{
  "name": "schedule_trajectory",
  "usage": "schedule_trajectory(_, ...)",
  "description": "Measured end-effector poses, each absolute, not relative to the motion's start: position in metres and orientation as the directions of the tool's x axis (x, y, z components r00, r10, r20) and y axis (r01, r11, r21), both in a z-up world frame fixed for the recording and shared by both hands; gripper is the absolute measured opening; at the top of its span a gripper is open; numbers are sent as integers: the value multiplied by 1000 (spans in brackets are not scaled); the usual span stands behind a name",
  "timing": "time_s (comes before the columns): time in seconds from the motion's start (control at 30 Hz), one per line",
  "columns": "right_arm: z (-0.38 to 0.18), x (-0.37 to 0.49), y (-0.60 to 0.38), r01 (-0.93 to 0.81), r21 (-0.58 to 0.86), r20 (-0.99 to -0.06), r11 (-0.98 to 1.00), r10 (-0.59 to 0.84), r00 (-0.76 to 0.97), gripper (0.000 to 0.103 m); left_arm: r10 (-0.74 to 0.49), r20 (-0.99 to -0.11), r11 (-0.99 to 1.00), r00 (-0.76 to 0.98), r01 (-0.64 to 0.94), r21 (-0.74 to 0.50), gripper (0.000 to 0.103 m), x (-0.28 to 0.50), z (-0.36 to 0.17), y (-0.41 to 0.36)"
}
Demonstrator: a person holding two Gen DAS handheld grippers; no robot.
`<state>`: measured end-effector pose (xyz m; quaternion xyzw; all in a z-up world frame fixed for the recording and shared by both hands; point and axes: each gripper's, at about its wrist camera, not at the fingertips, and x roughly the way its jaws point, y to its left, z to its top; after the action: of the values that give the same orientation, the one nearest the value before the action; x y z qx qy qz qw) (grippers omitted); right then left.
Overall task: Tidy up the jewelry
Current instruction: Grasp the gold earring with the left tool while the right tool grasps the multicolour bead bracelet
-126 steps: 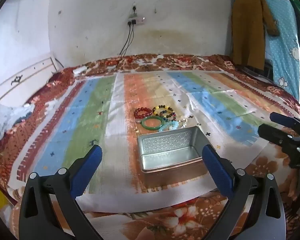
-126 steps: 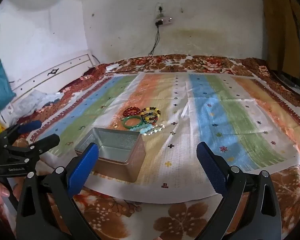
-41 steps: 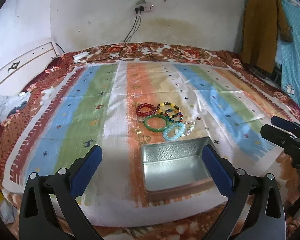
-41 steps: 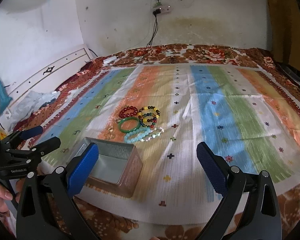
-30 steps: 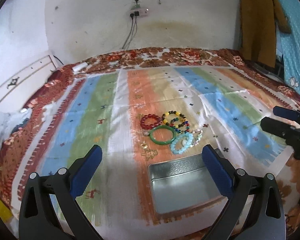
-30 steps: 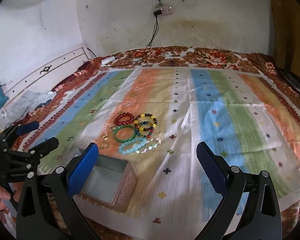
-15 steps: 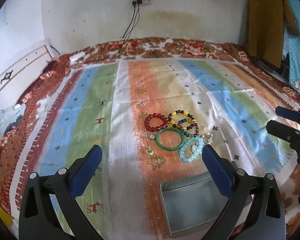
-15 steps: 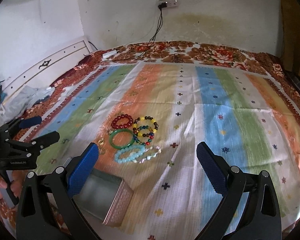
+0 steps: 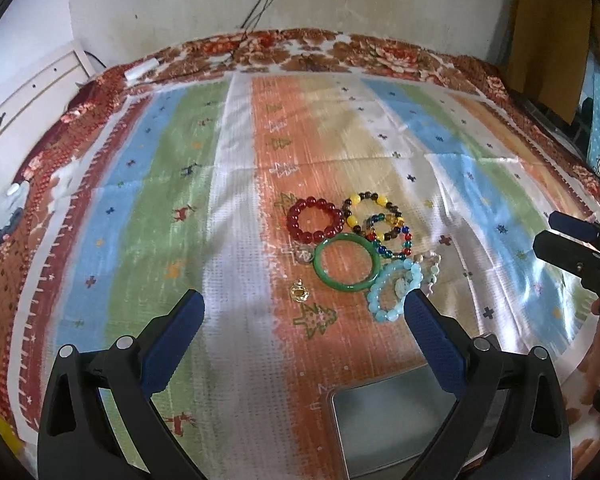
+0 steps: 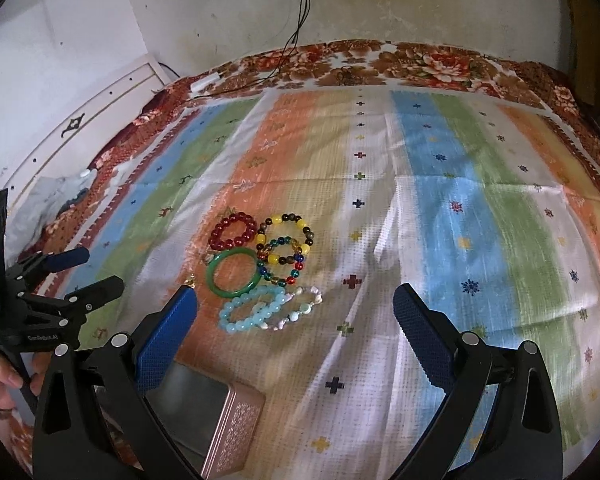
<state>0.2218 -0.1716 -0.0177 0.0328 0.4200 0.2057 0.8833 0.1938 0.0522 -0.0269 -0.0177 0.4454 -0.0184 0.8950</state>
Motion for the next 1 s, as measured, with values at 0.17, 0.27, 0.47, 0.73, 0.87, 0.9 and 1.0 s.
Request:
schedule_trajectory(0.17, -26, 237, -165, -335, 253, -754, 908, 402, 520, 99, -35, -826, 999, 562, 3, -41, 97, 208, -35, 55)
schedule_trajectory(0.27, -33, 247, -163, -328, 280, -770, 902, 415, 484, 99, -45, -853, 998, 521, -17, -63, 97, 219, -42, 61)
schedule_trajectory(0.47, -47, 265, -158, -306, 316, -796, 898, 427, 429, 99, -74, -887, 994, 455, -35, -101, 97, 234, -58, 67)
schedule_trajectory(0.73, -62, 289, -151, -283, 324, -821, 903, 417, 391, 99, -138, -910, 987, 392, -25, -161, 88, 251, -75, 69)
schedule_trajectory(0.87, -68, 296, -148, -262, 293, -829, 920, 380, 410, 93, -144, -916, 987, 375, -15, -162, 85, 260, -81, 67)
schedule_trajectory(0.9, -71, 299, -146, -257, 287, -836, 923, 372, 404, 92, -145, -919, 987, 366, -14, -161, 84, 263, -83, 67)
schedule_trajectory(1.0, -81, 307, -142, -249, 294, -854, 923, 371, 365, 89, -143, -928, 988, 344, -11, -156, 81, 269, -89, 68)
